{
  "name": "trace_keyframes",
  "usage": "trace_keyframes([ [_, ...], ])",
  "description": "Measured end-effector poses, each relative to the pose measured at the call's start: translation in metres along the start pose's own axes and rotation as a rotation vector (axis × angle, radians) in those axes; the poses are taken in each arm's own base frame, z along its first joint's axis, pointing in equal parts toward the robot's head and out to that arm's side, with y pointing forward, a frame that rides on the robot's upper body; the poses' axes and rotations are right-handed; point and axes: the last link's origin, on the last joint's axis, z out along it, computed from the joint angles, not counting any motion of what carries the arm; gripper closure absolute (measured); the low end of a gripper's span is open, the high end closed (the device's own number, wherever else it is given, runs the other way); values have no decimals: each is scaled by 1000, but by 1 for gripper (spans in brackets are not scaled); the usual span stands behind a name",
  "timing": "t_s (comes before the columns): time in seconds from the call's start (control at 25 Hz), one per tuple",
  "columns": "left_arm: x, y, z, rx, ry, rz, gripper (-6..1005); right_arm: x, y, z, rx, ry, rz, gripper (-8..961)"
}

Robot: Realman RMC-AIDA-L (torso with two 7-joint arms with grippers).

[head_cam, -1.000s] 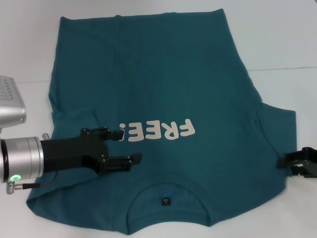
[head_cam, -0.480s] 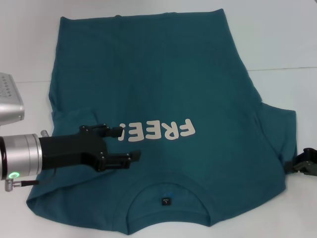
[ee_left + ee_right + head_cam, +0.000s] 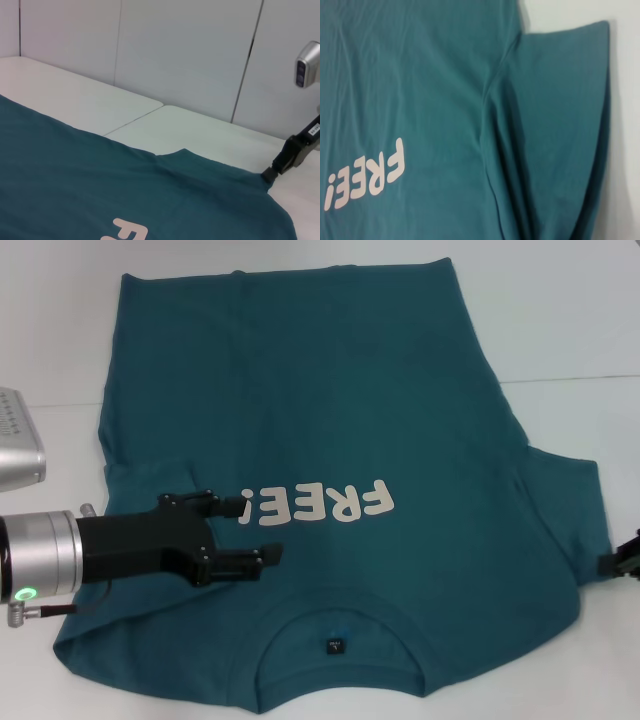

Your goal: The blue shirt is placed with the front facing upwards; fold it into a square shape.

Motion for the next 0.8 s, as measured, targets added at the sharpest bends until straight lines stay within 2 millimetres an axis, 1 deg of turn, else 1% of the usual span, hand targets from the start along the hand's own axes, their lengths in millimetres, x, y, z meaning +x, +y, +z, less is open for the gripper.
trace_keyframes([
  [0.36,1,0,-4,2,14,-6,149,-6,-8,-25,-2,-35,7,936],
  [0.4,1,-1,-5,7,18,-9,149,-7,-7,-30,-2,-40,0,936],
  [0.44,1,-1,-5,7,18,-9,149,-7,-7,-30,-2,-40,0,936],
  [0.64,-1,-1,-11,14,30,-19,150,-13,-5,-47,-13,-60,-11,937],
  [0.8,-2,0,-13,13,36,-21,150,-21,-3,-58,-19,-75,-22,937],
])
